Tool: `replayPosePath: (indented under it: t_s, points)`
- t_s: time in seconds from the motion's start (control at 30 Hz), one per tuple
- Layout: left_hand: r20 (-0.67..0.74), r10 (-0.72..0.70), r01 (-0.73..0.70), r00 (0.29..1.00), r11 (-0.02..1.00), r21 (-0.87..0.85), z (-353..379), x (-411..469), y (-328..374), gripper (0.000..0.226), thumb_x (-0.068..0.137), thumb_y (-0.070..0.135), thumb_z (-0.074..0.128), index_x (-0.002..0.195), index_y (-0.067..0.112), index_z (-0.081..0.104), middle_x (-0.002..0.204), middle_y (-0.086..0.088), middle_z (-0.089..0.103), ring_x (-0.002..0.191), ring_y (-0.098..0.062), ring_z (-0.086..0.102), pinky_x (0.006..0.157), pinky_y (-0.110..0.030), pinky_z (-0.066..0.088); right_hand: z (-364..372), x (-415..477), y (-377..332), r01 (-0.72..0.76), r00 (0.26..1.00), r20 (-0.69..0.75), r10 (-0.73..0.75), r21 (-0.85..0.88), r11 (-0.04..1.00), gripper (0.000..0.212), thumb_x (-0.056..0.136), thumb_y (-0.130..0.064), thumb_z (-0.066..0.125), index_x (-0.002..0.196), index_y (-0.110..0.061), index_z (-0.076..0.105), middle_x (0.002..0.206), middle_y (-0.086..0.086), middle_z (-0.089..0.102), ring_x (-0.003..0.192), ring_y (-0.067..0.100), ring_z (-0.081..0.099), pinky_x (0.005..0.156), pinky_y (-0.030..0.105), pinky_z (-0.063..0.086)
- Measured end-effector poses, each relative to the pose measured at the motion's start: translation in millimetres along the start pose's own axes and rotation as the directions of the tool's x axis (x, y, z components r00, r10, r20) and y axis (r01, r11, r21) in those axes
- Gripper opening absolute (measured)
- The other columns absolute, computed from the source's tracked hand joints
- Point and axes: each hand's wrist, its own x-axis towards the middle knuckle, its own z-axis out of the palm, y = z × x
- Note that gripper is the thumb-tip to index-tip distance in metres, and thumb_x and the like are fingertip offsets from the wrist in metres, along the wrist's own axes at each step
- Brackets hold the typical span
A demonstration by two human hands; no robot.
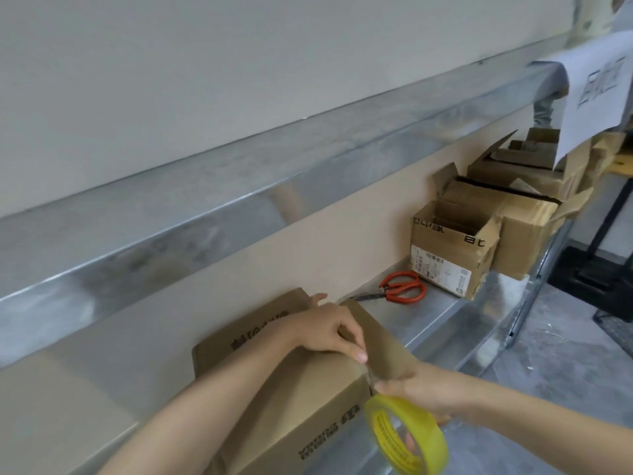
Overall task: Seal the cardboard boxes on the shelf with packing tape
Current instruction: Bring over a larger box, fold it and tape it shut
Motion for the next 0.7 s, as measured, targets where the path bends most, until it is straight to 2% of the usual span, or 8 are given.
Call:
replayPosePath:
  t_s: [0.13, 0.3, 0.37, 0.4, 0.5, 0.57, 0.63, 0.7]
  points:
    - [-0.072, -0.054, 0.055, 0.996, 0.998, 0.005, -1, -1, 0, 0.008, 0.083, 0.049, 0.066, 0.086, 0.042, 0.070, 0.103, 0.023, 0.068, 0.107, 0.014, 0.051, 0.106, -0.038, 0.003, -12, 0, -5, 0.078, 0.994, 0.077, -0.075, -0.034, 0.996, 0.073, 0.078, -0.069, 0.051, 0.087, 0.002, 0.064, 0.052, 0.013, 0.058, 0.044, 0.024, 0.053, 0.050, 0.033, 0.047]
    - [-0.290, -0.110, 0.068, 0.951, 0.986, -0.150, 9, -8, 6, 0.026, 0.078, 0.046, 0.073, 0.100, 0.032, 0.075, 0.111, 0.018, 0.069, 0.107, 0.009, 0.057, 0.107, -0.031, 0.037, -28, -9, -16, 0.122, 0.964, 0.239, -0.114, -0.021, 0.992, 0.053, 0.096, -0.046, 0.047, 0.092, 0.005, 0.063, 0.069, 0.019, 0.064, 0.031, 0.010, 0.042, 0.037, 0.020, 0.035]
    - [-0.530, -0.229, 0.148, 0.817, 0.970, -0.192, 16, -13, 15, 0.024, 0.082, 0.045, 0.069, 0.101, 0.032, 0.075, 0.109, 0.019, 0.069, 0.103, 0.008, 0.058, 0.102, -0.030, 0.041, -37, -14, -18, 0.145, 0.934, 0.326, -0.147, 0.032, 0.989, 0.038, 0.098, -0.034, 0.046, 0.093, 0.001, 0.059, 0.075, 0.016, 0.069, 0.031, 0.010, 0.039, 0.035, 0.020, 0.030]
    - [-0.648, -0.302, 0.191, 0.699, 0.952, -0.239, 19, -17, 22, 0.022, 0.086, 0.041, 0.067, 0.101, 0.028, 0.075, 0.107, 0.019, 0.068, 0.099, 0.006, 0.058, 0.098, -0.027, 0.042, -41, -16, -17, 0.151, 0.917, 0.365, -0.162, 0.058, 0.987, 0.032, 0.098, -0.029, 0.045, 0.088, -0.002, 0.057, 0.073, 0.013, 0.070, 0.031, 0.011, 0.038, 0.036, 0.021, 0.027]
    - [-0.876, -0.427, 0.244, 0.225, 0.895, -0.374, 39, -38, 57, 0.014, 0.093, 0.026, 0.061, 0.097, 0.018, 0.072, 0.092, 0.011, 0.068, 0.082, 0.006, 0.056, 0.079, -0.009, 0.043, -51, -11, -17, 0.176, 0.882, 0.438, -0.177, 0.042, 0.983, 0.026, 0.096, -0.024, 0.040, 0.085, -0.004, 0.053, 0.071, 0.009, 0.073, 0.032, 0.010, 0.040, 0.045, 0.028, 0.019]
    - [-0.880, -0.474, 0.291, -0.037, 0.837, -0.463, 64, -53, 87, 0.010, 0.093, 0.025, 0.061, 0.085, 0.019, 0.064, 0.079, 0.012, 0.065, 0.070, 0.004, 0.055, 0.067, -0.004, 0.038, -56, -5, -17, 0.189, 0.870, 0.463, -0.170, 0.006, 0.982, 0.024, 0.095, -0.023, 0.040, 0.090, -0.003, 0.052, 0.080, 0.013, 0.075, 0.033, 0.010, 0.040, 0.043, 0.026, 0.020]
    - [-0.793, -0.599, 0.285, -0.109, 0.746, -0.602, 97, -63, 115, 0.018, 0.092, 0.030, 0.061, 0.081, 0.017, 0.059, 0.073, 0.009, 0.062, 0.067, 0.000, 0.055, 0.064, -0.012, 0.039, -56, -2, -16, 0.167, 0.853, 0.496, -0.161, 0.034, 0.985, 0.018, 0.096, -0.020, 0.040, 0.092, -0.004, 0.047, 0.082, 0.017, 0.074, 0.032, 0.011, 0.037, 0.037, 0.020, 0.024]
    - [-0.636, -0.771, 0.224, -0.047, 0.612, -0.758, 127, -66, 137, 0.024, 0.088, 0.041, 0.064, 0.086, 0.017, 0.060, 0.079, 0.006, 0.064, 0.073, -0.006, 0.057, 0.065, -0.017, 0.042, -56, 1, -17, 0.154, 0.830, 0.532, -0.165, 0.066, 0.986, 0.014, 0.097, -0.018, 0.040, 0.094, -0.006, 0.044, 0.084, 0.021, 0.073, 0.033, 0.012, 0.034, 0.037, 0.021, 0.026]
